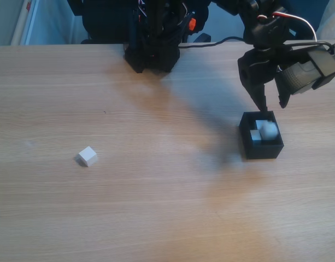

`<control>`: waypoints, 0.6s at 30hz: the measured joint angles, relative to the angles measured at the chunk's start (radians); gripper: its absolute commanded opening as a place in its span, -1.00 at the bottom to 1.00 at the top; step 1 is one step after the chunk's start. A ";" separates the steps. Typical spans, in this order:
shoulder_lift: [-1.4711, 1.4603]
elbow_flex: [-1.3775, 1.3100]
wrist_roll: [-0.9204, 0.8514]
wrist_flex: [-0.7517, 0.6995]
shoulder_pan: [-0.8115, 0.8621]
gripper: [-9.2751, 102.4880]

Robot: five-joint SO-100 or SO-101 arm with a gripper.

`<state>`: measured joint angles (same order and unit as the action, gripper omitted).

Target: Pick blocks and place them in the box.

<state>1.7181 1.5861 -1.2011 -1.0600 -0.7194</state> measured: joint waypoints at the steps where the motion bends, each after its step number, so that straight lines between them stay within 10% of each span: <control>1: 0.000 0.000 0.000 -0.006 0.006 -0.77; 18: 0.334 0.382 -0.253 -0.041 0.499 -0.83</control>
<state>2.0525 1.9681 -1.4542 -1.1014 -0.2209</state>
